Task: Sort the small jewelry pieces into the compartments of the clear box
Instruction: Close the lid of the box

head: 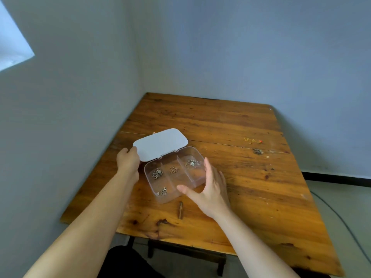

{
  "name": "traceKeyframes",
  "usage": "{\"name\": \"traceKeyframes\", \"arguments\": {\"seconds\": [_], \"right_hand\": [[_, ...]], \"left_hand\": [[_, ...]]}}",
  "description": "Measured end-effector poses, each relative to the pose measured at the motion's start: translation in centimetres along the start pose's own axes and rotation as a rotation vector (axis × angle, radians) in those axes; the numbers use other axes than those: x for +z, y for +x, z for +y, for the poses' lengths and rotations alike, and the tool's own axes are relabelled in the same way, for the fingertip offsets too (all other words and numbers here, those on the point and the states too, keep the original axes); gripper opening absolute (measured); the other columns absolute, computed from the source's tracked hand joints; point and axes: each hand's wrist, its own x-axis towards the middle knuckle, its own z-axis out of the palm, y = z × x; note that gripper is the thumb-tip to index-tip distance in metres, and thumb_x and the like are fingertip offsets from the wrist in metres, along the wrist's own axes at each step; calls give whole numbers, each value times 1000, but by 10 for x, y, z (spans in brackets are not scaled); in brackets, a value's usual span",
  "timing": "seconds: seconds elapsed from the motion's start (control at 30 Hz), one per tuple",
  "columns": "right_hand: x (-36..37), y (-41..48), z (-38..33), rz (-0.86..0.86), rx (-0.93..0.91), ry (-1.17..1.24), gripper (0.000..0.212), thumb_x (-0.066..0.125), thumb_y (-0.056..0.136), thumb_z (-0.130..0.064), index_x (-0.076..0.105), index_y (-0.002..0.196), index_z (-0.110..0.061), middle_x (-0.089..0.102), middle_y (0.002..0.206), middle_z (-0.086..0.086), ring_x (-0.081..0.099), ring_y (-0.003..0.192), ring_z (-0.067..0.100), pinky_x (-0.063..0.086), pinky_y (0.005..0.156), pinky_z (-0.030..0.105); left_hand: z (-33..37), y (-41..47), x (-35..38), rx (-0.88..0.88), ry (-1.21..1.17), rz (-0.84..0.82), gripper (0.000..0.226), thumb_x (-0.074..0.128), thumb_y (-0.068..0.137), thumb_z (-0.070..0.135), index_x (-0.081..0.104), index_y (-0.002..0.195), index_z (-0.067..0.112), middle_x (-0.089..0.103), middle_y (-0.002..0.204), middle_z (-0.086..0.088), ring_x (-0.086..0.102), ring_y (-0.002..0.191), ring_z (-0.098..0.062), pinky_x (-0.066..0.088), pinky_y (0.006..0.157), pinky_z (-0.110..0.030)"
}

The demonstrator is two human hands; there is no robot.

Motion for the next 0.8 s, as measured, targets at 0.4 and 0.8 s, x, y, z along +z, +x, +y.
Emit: {"name": "traceKeyframes", "arguments": {"seconds": [0.4, 0.8], "right_hand": [[-5, 4, 5, -52, 40, 59, 120, 52, 65, -93, -3, 156, -38, 27, 162, -10, 15, 151, 20, 10, 123, 50], [-15, 0, 0, -78, 100, 160, 111, 73, 70, -69, 14, 157, -31, 40, 156, 0, 36, 142, 22, 33, 107, 36]], "left_hand": [[30, -31, -7, 512, 187, 66, 30, 59, 96, 30, 68, 120, 15, 68, 117, 1, 61, 102, -12, 46, 80, -19], [-46, -89, -75, 1261, 706, -193, 27, 63, 91, 13, 72, 117, 13, 70, 119, -2, 65, 110, -12, 51, 96, -26]]}}
